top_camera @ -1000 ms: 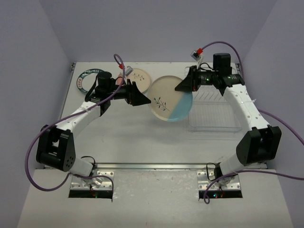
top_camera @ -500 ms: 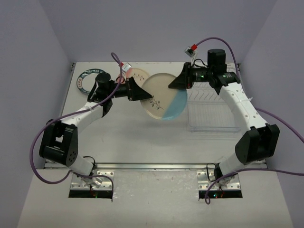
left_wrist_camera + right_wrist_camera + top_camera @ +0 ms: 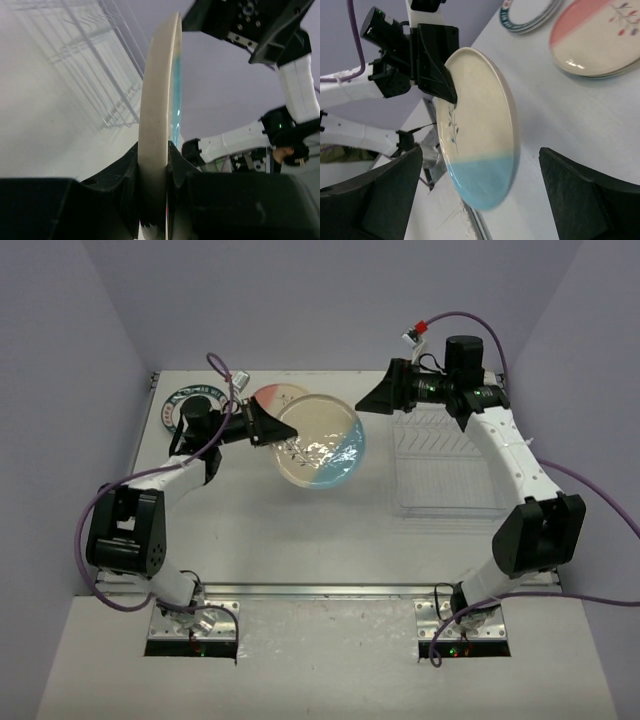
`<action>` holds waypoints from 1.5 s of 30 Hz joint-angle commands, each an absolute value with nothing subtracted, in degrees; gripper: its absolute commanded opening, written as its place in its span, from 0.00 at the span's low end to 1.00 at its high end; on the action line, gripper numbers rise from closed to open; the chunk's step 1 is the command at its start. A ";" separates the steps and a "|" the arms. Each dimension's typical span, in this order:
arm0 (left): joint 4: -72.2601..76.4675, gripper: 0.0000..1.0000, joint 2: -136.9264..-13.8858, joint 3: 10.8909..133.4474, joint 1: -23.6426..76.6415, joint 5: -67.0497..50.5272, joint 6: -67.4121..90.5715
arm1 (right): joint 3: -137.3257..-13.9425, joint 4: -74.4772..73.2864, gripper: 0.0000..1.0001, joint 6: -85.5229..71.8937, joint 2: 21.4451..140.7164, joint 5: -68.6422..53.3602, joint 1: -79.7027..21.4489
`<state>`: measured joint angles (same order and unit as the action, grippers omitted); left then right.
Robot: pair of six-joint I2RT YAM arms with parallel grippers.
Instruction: Unload the plates from the dish rack
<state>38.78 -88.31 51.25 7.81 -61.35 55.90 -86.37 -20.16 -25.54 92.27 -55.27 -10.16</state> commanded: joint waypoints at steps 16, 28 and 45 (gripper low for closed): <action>40.16 0.00 -115.72 77.05 -6.09 -45.01 57.43 | -80.09 -31.86 0.99 -17.98 82.25 -45.70 8.93; 37.69 0.00 -127.01 89.05 -6.94 -41.49 55.98 | -79.18 -37.89 0.99 -11.50 78.92 -42.54 9.06; 12.16 0.21 -128.09 91.73 -4.27 -36.80 37.33 | -80.07 -36.77 0.99 -12.55 82.11 -44.47 9.05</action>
<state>20.73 -130.30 86.97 -5.84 -39.50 46.69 -79.26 -39.06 -11.74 81.37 -42.91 8.88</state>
